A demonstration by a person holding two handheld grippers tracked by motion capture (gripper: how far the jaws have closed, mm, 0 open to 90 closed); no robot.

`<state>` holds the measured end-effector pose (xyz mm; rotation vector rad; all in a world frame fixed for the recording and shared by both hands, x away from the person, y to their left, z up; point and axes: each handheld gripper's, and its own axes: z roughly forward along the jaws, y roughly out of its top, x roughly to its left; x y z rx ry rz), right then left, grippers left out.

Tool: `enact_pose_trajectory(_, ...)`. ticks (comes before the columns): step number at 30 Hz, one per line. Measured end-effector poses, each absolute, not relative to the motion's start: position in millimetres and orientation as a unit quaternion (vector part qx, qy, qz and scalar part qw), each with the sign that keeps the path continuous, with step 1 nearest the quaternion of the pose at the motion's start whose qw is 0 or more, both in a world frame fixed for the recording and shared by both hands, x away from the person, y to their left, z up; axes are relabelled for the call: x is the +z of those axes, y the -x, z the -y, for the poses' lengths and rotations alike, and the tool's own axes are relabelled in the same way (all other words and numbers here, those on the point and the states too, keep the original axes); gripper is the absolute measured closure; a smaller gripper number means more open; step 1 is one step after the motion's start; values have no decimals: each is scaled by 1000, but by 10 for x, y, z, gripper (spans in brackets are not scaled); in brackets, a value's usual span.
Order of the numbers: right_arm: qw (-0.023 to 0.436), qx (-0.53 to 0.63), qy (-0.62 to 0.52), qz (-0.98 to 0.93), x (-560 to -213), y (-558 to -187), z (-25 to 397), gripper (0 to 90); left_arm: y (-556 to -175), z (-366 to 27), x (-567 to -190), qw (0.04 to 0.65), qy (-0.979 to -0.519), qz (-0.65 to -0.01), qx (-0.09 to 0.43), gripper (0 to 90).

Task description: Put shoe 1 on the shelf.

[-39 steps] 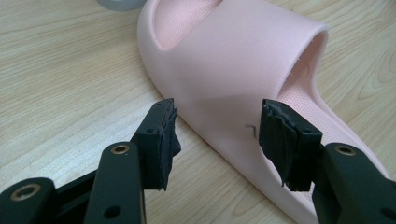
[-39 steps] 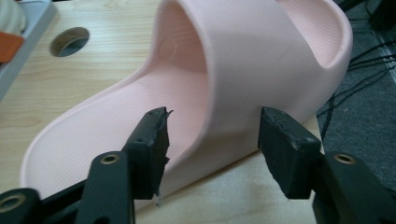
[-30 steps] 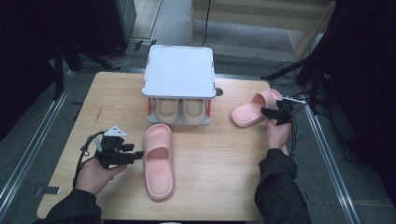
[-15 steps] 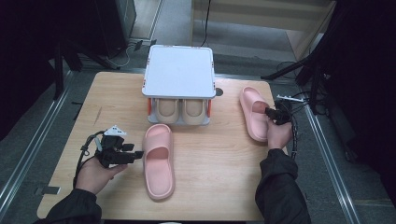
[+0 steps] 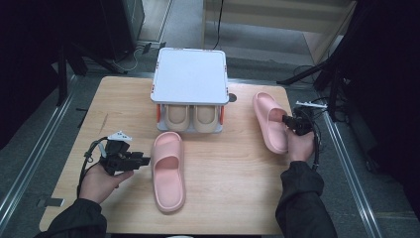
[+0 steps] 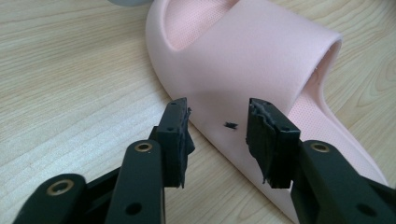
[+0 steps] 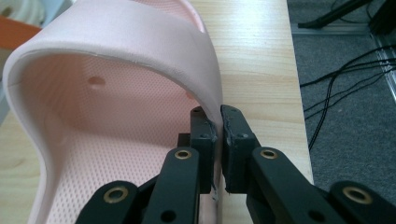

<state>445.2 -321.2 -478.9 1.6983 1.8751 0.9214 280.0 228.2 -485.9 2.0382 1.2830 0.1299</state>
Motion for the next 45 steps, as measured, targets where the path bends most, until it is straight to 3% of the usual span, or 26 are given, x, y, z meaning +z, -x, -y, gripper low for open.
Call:
enact_pose_trajectory(5,216,337,-601,-692,-4705,-4238,3155,852,-2842,-2306,-4835,367,-788,-492,44,629)
enact_pose_trajectory(9,213,333,-586,-708,-4684,-4089,3056,849,-2869,-2326,-4811,368,-792,-487,33,732)
enact_pose_trajectory(17,211,330,-555,-734,-4655,-3771,2836,845,-2927,-2410,-4781,376,-792,-480,28,816)
enact_pose_trajectory(31,192,344,-503,-769,-4688,-3289,2418,841,-2986,-2312,-4783,376,-802,-463,20,828)
enact_pose_trajectory(45,164,332,-448,-813,-4842,-3161,1813,837,-2947,-2300,-4799,388,-810,-439,27,830)
